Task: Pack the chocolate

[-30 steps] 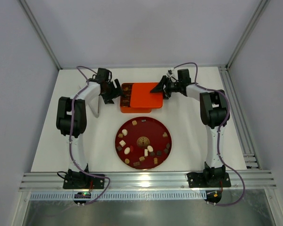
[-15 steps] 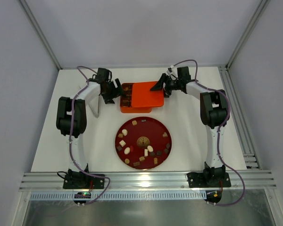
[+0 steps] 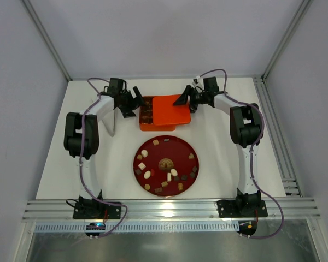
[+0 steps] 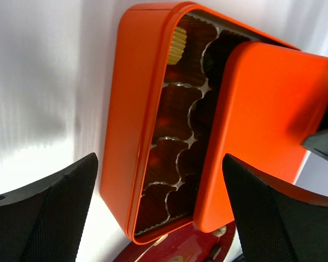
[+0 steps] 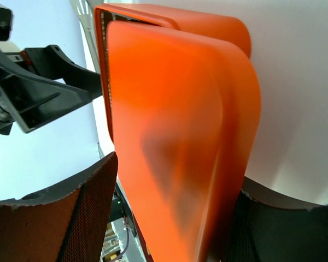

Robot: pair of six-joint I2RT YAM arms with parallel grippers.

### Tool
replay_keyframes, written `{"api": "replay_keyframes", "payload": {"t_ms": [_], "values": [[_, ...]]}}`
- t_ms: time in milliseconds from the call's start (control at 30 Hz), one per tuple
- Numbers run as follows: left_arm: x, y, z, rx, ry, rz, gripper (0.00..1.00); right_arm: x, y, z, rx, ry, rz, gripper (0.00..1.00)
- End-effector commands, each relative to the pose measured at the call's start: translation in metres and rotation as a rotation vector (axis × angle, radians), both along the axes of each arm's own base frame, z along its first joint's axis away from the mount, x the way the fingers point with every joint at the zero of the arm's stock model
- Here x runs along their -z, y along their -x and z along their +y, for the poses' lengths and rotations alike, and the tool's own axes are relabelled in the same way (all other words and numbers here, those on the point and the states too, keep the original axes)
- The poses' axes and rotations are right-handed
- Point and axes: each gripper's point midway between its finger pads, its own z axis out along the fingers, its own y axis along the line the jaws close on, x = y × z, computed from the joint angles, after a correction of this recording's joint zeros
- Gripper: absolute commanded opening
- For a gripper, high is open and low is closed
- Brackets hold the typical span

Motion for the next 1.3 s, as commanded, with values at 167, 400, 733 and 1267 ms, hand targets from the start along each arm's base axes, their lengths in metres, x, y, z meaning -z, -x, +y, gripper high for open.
{"api": "replay_keyframes", "payload": {"t_ms": [167,400,733,1267], "values": [[-0.031,-0.013,-0.012,0.019,0.145,-0.092,0.94,-0.003,-0.009,0.008,0.006,0.039,-0.053,0.67],[-0.036,-0.014,-0.018,0.027,0.190,-0.108,0.94,-0.005,-0.013,0.012,0.034,0.062,-0.061,0.70],[-0.044,-0.013,-0.023,0.034,0.243,-0.136,0.94,-0.011,-0.022,0.017,0.079,0.056,-0.040,0.70],[-0.044,-0.005,-0.026,0.032,0.274,-0.125,0.94,-0.006,-0.029,0.026,0.147,0.111,-0.038,0.70]]}}
